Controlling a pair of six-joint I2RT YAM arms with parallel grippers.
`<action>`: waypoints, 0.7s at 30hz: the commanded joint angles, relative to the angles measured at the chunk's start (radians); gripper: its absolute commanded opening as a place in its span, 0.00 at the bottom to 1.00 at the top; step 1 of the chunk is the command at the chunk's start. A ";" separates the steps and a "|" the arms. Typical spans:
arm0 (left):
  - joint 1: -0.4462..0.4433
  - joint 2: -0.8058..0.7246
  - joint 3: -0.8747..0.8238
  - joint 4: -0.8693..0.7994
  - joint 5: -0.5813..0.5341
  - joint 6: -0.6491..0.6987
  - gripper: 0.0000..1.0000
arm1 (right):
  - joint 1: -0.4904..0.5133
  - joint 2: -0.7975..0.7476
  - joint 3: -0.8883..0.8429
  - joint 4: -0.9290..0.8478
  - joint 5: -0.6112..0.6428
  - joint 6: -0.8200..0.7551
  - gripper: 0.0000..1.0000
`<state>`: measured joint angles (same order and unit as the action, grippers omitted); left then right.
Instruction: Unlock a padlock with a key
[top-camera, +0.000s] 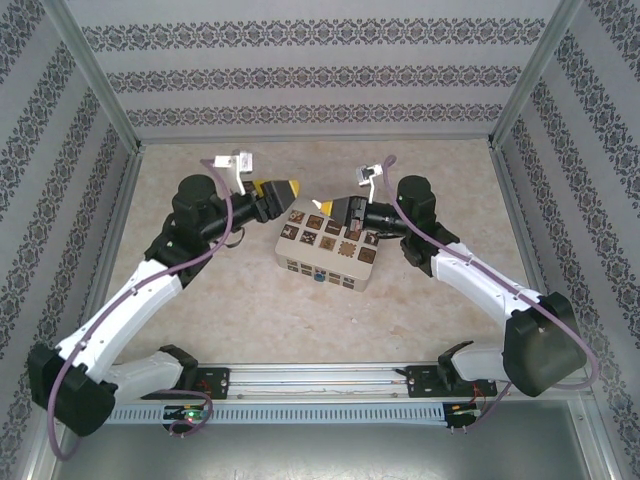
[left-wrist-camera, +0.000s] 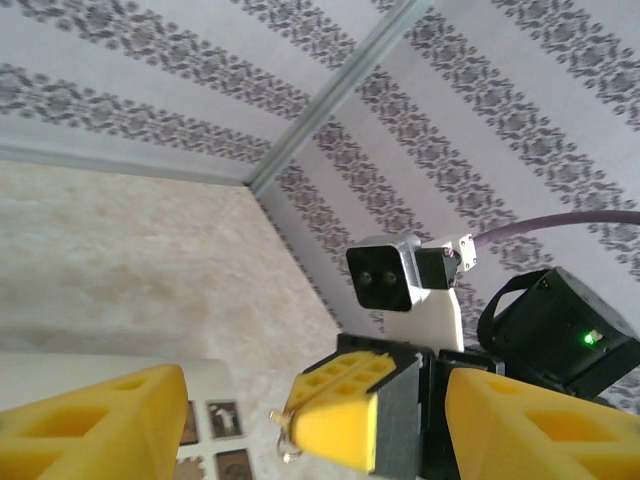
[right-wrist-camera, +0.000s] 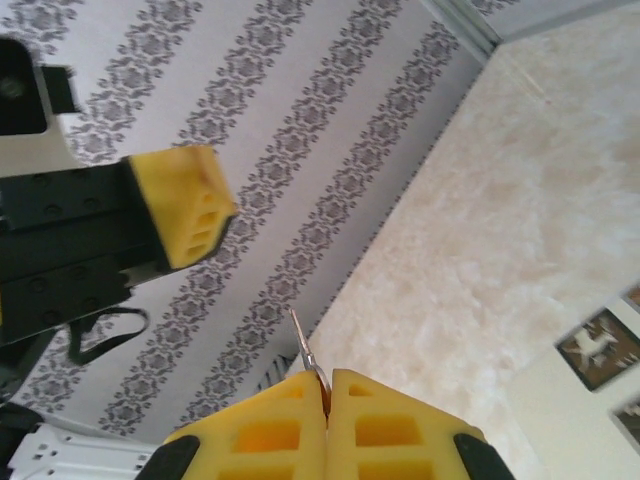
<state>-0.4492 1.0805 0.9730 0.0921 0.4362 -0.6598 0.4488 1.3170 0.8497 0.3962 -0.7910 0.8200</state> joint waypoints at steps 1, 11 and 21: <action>0.011 -0.071 -0.073 -0.108 -0.107 0.107 0.72 | -0.016 -0.010 -0.040 -0.048 0.036 -0.073 0.00; -0.003 -0.162 -0.267 -0.216 -0.075 0.139 0.71 | -0.037 0.104 -0.118 -0.069 0.071 -0.094 0.00; -0.030 -0.022 -0.503 0.122 0.003 -0.075 0.69 | -0.050 0.191 -0.162 -0.069 0.108 -0.103 0.00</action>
<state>-0.4656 1.0180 0.4988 0.0433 0.3950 -0.6506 0.4072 1.4887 0.7036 0.3138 -0.6998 0.7471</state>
